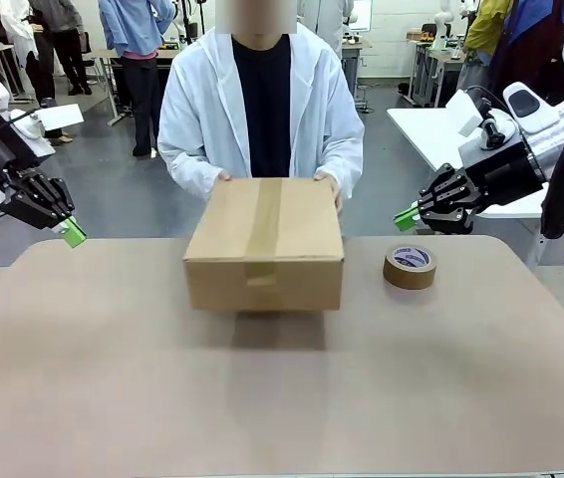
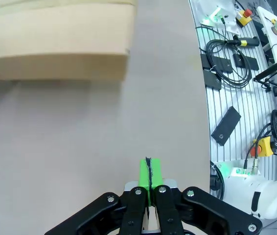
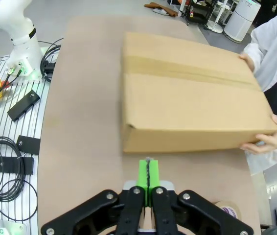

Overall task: Wrap the clocks to prevent damage.
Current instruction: After the human seals the box with tape, release both hands from the side flaps of the Package Box.

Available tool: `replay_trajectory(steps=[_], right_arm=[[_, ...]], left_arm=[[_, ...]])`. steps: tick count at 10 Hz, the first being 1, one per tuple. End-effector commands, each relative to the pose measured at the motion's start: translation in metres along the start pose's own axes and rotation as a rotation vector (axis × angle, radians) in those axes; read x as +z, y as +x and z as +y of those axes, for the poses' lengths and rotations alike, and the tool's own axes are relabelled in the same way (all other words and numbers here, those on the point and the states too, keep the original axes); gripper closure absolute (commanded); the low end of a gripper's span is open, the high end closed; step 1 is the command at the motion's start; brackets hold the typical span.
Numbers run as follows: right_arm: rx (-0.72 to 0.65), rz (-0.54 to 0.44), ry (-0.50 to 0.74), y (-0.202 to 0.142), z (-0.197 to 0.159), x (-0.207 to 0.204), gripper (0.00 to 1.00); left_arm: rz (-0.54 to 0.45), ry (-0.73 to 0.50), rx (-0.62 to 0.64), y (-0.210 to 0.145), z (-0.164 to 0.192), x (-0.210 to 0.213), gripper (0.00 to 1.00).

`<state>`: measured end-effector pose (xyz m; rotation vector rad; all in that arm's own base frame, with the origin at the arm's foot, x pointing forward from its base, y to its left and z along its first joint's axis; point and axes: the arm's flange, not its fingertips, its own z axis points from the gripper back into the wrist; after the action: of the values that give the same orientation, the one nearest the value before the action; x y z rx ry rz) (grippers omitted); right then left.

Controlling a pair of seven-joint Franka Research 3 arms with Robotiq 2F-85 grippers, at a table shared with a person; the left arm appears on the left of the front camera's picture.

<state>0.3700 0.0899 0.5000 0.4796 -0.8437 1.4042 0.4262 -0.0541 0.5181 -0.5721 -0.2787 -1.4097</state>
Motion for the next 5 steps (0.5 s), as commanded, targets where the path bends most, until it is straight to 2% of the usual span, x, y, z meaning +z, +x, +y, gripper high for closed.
replay_trajectory(steps=[1,2,3,4,5], right_arm=[[0.005,0.005,-0.003,-0.0025,-0.0011,-0.0024,0.99],[0.005,0.005,-0.003,-0.0025,-0.0011,-0.0024,0.99],[0.0,0.0,0.0,0.0,0.0,0.0,0.81],[0.024,0.022,0.011,-0.0009,0.0075,-0.0015,0.4],[-0.01,0.02,0.009,-0.0027,0.0022,-0.004,0.21]], left_arm=[[-0.017,0.005,-0.012,0.0021,0.0002,0.0015,1.0],[-0.017,0.005,-0.012,0.0021,0.0002,0.0015,1.0],[0.0,0.0,0.0,0.0,0.0,0.0,0.97],[-0.018,0.036,0.013,-0.0026,-0.0046,0.0002,0.4],[-0.02,0.026,0.017,-0.0022,-0.0001,0.0023,0.38]])
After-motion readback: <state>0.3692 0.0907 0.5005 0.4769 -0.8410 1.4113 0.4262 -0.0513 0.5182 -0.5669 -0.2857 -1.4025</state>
